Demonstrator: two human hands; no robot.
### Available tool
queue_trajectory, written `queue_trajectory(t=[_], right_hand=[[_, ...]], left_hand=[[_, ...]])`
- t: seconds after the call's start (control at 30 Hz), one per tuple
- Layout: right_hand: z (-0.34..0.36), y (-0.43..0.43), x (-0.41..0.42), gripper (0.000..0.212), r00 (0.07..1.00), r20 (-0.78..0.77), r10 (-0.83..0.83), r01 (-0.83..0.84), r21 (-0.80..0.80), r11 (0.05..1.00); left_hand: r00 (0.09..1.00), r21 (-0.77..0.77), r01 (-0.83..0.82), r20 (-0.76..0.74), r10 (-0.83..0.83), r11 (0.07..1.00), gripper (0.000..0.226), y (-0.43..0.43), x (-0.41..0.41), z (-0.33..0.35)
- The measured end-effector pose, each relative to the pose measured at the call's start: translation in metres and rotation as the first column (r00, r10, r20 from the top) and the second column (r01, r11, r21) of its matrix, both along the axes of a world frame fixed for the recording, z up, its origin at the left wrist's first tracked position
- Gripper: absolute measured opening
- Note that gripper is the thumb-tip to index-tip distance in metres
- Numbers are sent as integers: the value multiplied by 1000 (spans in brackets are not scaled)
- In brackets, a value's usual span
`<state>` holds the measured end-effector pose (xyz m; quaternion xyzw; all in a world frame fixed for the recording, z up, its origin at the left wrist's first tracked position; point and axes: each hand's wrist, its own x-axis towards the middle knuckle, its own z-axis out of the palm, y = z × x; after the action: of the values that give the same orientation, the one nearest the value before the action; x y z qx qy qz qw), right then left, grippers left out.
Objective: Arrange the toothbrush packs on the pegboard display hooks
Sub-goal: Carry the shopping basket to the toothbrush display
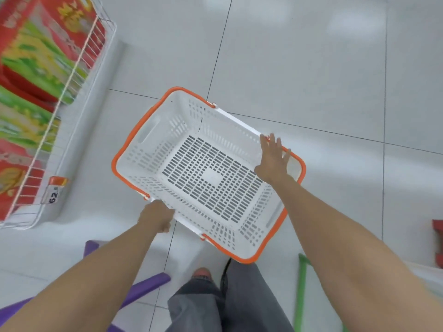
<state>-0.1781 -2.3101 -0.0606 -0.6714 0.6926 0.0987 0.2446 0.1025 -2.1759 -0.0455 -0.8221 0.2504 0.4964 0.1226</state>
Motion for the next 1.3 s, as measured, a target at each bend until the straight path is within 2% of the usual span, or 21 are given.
queue_trajectory(t=[0.03, 0.07, 0.1, 0.13, 0.17, 0.2, 0.23, 0.33, 0.4, 0.47, 0.53, 0.6, 0.67, 0.7, 0.77, 0.83, 0.9, 0.97, 1.03, 1.17, 1.3], right_hand=[[0, 19, -6, 98, 996, -38, -77, 76, -24, 997], [0, 36, -12, 98, 980, -106, -168, 164, -48, 985], [1, 52, -16, 97, 944, -182, -274, 269, -57, 962], [1, 65, -20, 95, 897, -211, -388, 388, -43, 921], [-1, 72, -22, 93, 858, -189, -478, 487, 0, 873], [-3, 77, -24, 91, 838, -132, -529, 540, 62, 839], [-6, 77, -26, 90, 838, -66, -542, 546, 96, 832], [-10, 52, -45, 85, 896, 56, -440, 438, 40, 898], [-7, 26, -62, 79, 913, 144, -382, 382, 31, 924], [-5, 13, -72, 72, 928, 179, -327, 337, -28, 941], [-9, 17, -74, 71, 928, 211, -307, 324, -51, 945], [-13, 29, -69, 72, 930, 241, -279, 300, -55, 952], [-12, 43, -63, 65, 941, 250, -230, 275, -163, 947], [-7, 51, -59, 59, 940, 260, -220, 282, -232, 931], [11, 67, -50, 46, 925, 290, -247, 331, -292, 897], [39, 87, -44, 36, 893, 317, -319, 407, -266, 874], [68, 109, -44, 29, 847, 338, -409, 496, -227, 838], [97, 135, -48, 24, 790, 365, -492, 584, -206, 785], [118, 164, -57, 19, 737, 384, -557, 655, -199, 729], [129, 215, -82, 19, 624, 434, -650, 768, -186, 613], [118, 266, -102, 17, 571, 416, -707, 817, -212, 535]], left_hand=[[941, -68, 277, 220, -256, 959, 22, -6, 7, 3], [774, -49, 555, 394, -495, 830, 31, -12, 14, 5], [575, 23, 755, 459, -678, 655, 41, -18, 20, 4], [419, 88, 864, 420, -805, 496, 46, -23, 27, 0], [347, 118, 907, 338, -875, 405, 44, -26, 31, -3], [347, 142, 911, 243, -906, 388, 39, -27, 33, -7], [389, 156, 896, 178, -904, 416, 35, -28, 33, -9], [472, 55, 876, 113, -874, 480, 31, -30, 23, -17], [499, -1, 867, -8, -867, 499, 31, -27, 11, -24], [541, -16, 839, -86, -837, 544, 28, -24, 2, -33], [551, 33, 834, -116, -827, 551, 30, -24, -5, -38], [471, 83, 881, -89, -877, 465, 36, -30, -11, -36], [409, 59, 911, -22, -912, 407, 46, -42, -23, -26], [410, 3, 912, 32, -911, 411, 46, -49, -32, -19], [469, -142, 882, 173, -866, 449, 28, -60, -54, -2], [520, -276, 848, 270, -810, 452, 11, -64, -81, 21], [545, -376, 820, 279, -791, 432, 5, -60, -110, 47], [527, -440, 810, 253, -812, 388, 5, -53, -141, 78], [470, -475, 815, 210, -857, 331, 13, -49, -169, 99], [398, -583, 759, 63, -915, 290, 29, -36, -223, 120], [242, -624, 772, 115, -963, 119, 21, -15, -259, 116]])
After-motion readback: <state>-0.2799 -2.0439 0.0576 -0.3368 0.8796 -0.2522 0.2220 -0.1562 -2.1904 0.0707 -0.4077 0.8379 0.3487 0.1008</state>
